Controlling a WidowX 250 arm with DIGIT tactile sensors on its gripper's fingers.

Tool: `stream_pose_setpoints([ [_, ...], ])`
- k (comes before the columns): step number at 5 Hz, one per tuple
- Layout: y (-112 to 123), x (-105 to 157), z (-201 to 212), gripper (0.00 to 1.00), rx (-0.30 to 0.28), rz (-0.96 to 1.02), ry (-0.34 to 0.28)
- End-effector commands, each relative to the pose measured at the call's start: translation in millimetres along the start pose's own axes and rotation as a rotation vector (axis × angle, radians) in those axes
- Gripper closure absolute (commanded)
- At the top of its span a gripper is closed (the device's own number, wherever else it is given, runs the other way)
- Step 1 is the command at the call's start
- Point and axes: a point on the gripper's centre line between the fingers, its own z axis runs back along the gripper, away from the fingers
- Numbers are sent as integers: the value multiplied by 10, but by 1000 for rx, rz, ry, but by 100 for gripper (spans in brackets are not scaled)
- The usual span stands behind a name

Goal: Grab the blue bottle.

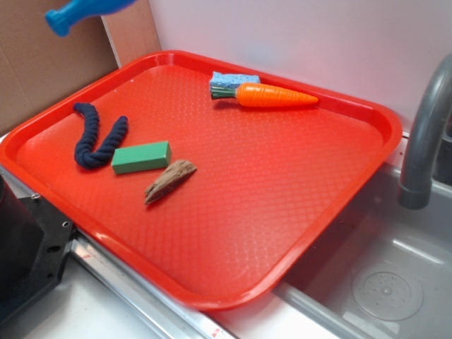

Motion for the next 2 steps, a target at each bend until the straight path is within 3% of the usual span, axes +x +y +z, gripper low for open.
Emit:
stream_pose_setpoints([
  [1, 54, 77, 63, 100, -24, 49, -35],
  [2, 69, 97, 5, 100, -9, 54, -20],
])
